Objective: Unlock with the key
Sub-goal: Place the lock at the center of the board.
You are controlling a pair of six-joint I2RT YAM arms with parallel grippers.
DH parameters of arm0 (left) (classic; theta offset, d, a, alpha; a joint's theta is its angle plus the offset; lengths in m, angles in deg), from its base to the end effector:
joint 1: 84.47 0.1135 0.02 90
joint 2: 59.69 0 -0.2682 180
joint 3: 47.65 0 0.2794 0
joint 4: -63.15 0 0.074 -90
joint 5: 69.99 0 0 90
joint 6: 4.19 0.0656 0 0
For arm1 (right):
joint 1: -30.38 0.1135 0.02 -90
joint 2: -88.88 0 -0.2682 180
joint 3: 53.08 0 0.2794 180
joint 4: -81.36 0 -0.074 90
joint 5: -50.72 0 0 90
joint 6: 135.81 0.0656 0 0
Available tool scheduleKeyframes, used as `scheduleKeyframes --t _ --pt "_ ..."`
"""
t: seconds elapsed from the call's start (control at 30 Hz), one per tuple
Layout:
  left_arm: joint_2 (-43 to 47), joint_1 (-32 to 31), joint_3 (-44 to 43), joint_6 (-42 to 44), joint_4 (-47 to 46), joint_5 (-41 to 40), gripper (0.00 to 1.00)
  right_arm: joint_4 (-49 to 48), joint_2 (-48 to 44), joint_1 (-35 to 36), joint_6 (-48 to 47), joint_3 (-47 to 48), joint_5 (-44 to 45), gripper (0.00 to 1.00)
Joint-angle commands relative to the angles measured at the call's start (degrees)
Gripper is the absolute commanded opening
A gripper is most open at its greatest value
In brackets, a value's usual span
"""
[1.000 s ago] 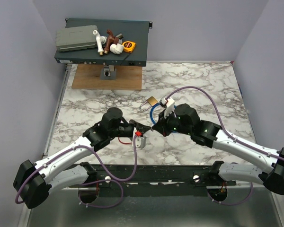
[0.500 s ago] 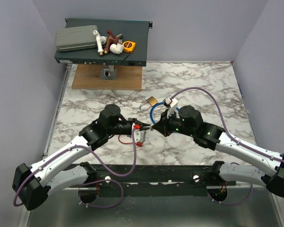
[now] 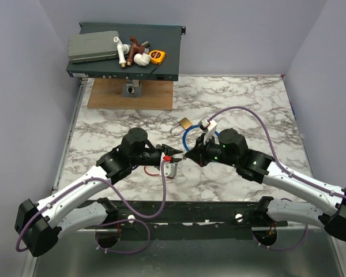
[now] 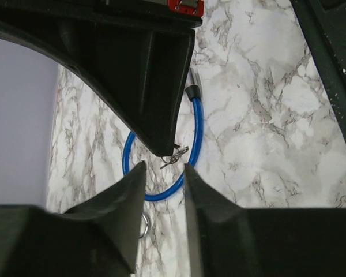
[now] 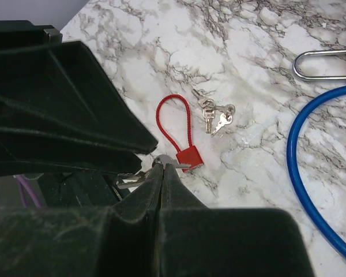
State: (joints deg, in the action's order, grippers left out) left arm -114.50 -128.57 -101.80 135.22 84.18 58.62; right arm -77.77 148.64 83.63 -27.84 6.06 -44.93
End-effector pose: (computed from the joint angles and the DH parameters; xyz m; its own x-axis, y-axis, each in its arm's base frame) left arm 0.1591 -0.2112 0.2832 0.5565 0.2871 -0.7797 0.8263 -0.0927 0.5556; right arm 0.1707 0.2394 0.2912 -0.4714 -0.1182 -0.8740 -0.7430 0.5871 0.3214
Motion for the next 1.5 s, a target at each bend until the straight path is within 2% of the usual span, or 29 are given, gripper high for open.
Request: scheduleKeyframes --t 0.0,0.1,0.27,0.37,0.4,0.5,0.67,0.83,1.0,1.13,1.27,1.3,1.37,1.47 --pt "0.0 -1.3 -2.3 -1.4 -0.2 3.7 0.22 -2.1 0.0 -0.1 0.1 0.7 -1.1 0.01" --pt "-0.1 -2.3 -3.6 -0.5 3.8 5.4 0.17 -2.3 -0.1 -0.2 0.2 0.5 -0.8 0.01" --pt "-0.4 -3.2 -4.5 2.4 7.9 5.4 0.20 -2.8 -0.1 -0.1 0.1 0.2 -1.0 0.01" --pt "-0.7 -3.3 -4.9 2.8 7.7 4.5 0.18 -2.8 -0.3 -0.2 -0.1 0.1 -1.2 0.01" --pt "-0.8 -3.3 -5.0 3.2 7.5 4.4 0.15 -2.8 -0.3 -0.2 -0.1 0.2 -1.3 0.01" --pt "-1.0 -3.3 -4.7 4.8 6.5 2.5 0.00 -2.8 -0.9 -0.2 -0.1 -0.1 -1.4 0.01" --pt "-0.9 -3.2 -4.8 7.2 6.6 -0.3 0.00 -2.3 -2.4 -0.2 -0.7 -1.2 -2.2 0.01" --pt "-0.9 -2.7 -7.2 10.7 11.3 -0.7 0.00 -1.4 -3.2 -0.2 -1.8 -1.4 -3.6 0.01" --pt "-1.1 -2.7 -9.3 12.9 13.3 -1.7 0.00 -2.0 -3.9 -0.2 -2.1 -1.1 -5.6 0.05" --pt "-1.5 -2.7 -10.8 15.1 14.2 -2.1 0.00 -2.5 -4.3 -0.2 -2.0 -0.5 -6.8 0.13" --pt "-0.7 -2.9 -11.8 18.7 15.8 -1.8 0.00 -2.5 -5.9 -0.2 -1.6 -0.5 -5.9 0.42" --pt "-0.3 -3.1 -11.7 19.7 16.2 -1.7 0.00 -2.4 -6.5 -0.2 -1.6 -0.4 -5.1 0.46" --pt "1.2 -3.6 -11.2 23.7 16.9 -1.7 0.00 -1.7 -7.6 -0.2 -1.7 0.2 -2.4 0.53" --pt "4.4 -4.4 -7.7 34.2 17.3 -2.0 0.00 -1.2 -9.7 -0.3 -2.3 1.3 0.6 0.57"
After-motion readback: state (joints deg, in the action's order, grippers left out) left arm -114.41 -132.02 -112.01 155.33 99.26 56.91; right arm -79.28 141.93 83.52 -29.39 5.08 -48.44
